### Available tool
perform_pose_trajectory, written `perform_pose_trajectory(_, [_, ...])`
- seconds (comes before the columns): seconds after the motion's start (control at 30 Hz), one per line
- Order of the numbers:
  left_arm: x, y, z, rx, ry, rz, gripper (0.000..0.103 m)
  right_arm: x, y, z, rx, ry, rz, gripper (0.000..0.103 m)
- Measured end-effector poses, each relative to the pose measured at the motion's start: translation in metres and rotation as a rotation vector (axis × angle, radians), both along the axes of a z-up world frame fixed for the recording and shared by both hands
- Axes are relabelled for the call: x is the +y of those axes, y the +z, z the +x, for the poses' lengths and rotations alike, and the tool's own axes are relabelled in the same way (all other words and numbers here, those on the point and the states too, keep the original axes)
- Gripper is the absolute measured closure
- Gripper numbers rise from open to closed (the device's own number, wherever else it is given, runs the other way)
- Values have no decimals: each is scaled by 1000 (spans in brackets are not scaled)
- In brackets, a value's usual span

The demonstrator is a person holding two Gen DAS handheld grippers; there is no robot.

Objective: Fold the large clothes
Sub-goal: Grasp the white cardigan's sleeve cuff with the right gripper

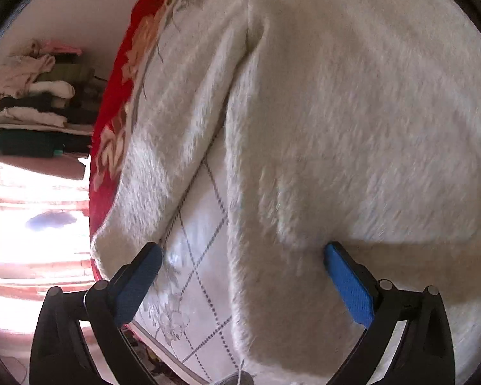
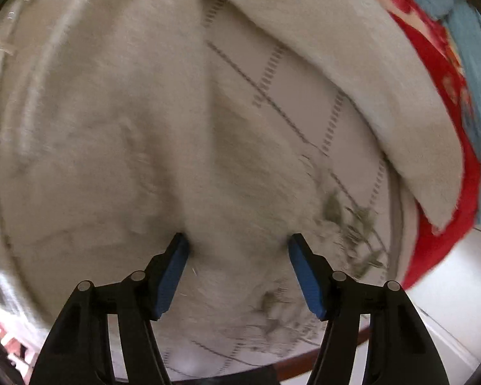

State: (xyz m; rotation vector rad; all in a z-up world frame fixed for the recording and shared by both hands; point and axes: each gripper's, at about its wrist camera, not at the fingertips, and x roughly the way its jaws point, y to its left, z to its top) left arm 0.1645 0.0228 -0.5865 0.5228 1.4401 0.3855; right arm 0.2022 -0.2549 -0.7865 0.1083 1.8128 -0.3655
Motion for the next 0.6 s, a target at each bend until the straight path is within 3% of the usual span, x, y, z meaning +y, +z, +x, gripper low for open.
perform_pose_trajectory(0.17, [11, 4, -1, 16, -3, -33, 0, -5, -4, -6, 39, -111, 73, 36])
perform_pose_trajectory(0.33, [16, 15, 11, 22, 73, -104, 0, -6, 21, 12, -46, -155, 107, 34])
perform_pose_trajectory(0.4, [17, 12, 14, 27, 74, -104, 0, -5, 13, 11, -38, -141, 123, 34])
perform_pose_trajectory(0.43, [18, 9, 15, 35, 72, -103, 0, -1, -1, 8, 8, -136, 143, 34])
perform_pose_trajectory(0.5, [15, 3, 15, 47, 67, -98, 0, -1, -12, 4, 4, -181, 199, 43])
perform_pose_trajectory(0.57, [13, 3, 13, 44, 52, -90, 0, 7, -7, -1, -42, -197, 260, 86])
perform_pose_trajectory(0.6, [11, 3, 12, 46, 41, -85, 0, 8, -6, -7, -45, -207, 280, 86])
